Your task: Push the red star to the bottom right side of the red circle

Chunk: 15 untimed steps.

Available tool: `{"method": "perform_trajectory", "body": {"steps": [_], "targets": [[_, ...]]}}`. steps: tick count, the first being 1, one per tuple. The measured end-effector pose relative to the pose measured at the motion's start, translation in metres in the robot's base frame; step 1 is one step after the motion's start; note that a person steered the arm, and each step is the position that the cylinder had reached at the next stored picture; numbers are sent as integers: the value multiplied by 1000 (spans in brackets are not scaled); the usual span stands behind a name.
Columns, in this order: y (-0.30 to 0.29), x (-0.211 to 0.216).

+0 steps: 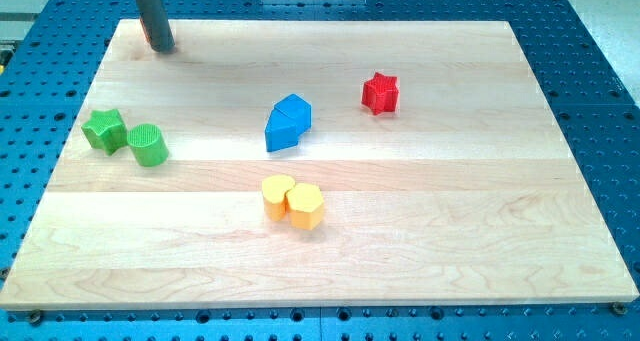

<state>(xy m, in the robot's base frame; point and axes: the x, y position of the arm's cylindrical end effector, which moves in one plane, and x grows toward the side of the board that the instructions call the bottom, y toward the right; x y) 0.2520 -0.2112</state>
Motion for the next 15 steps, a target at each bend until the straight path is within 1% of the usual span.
{"method": "perform_trajectory", "body": {"steps": [2, 3, 4, 8, 9, 10, 11, 12, 13, 14, 15], "targets": [[234, 1], [356, 18], [387, 50], [386, 71], [355, 102], [303, 104], [287, 107], [298, 119], [260, 130], [217, 116], [206, 98]]}}
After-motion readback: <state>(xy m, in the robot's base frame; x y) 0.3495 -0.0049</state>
